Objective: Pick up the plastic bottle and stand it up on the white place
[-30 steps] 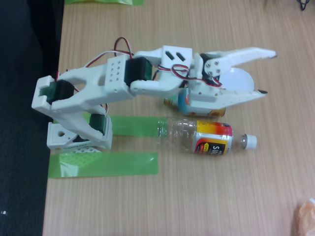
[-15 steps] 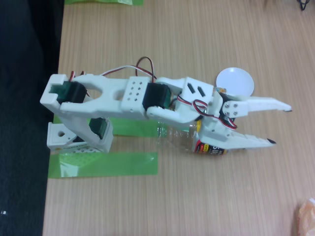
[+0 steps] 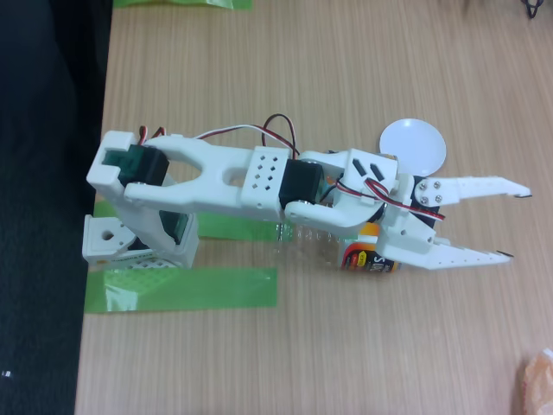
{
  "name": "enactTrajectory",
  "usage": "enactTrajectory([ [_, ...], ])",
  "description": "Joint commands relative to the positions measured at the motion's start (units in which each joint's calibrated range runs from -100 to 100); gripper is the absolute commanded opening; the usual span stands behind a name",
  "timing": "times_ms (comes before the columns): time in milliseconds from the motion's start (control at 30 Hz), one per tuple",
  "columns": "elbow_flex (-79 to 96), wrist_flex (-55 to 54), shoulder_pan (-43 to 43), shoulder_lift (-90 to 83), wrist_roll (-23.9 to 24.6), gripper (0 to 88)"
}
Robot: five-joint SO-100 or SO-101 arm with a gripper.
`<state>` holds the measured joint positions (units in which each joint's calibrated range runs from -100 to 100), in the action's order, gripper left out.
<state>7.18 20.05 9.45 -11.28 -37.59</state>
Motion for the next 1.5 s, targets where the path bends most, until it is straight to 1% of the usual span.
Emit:
enactTrajectory([
  [0, -1.0, -0.8, -0.8, 0.4, -0.2, 26.0],
  [233, -1.0, -0.8, -1.6, 3.3, -0.7, 26.0],
  [367, -0.9, -0.8, -1.5, 6.0, -5.5, 26.0],
  [567, -0.9, -0.3, -2.0, 9.3, -8.3, 26.6],
  [667, -0.8, 6.6, -2.7, 9.3, -11.0, 26.6],
  [767, -1.2, 15.9, -3.1, 9.2, -11.6, 27.0],
  [800, -1.3, 18.7, -3.2, 9.2, -11.6, 28.4],
  [867, -1.1, 21.5, -3.2, 9.2, -11.6, 34.9],
  [933, -1.0, 22.4, -3.2, 9.4, -11.6, 42.9],
  [1000, -1.3, 22.2, -3.2, 10.0, -11.7, 47.4],
  [1233, -1.9, 22.2, -6.1, 13.9, -13.9, 47.0],
  [1467, -10.0, 23.2, -8.7, 22.1, -14.0, 44.2],
])
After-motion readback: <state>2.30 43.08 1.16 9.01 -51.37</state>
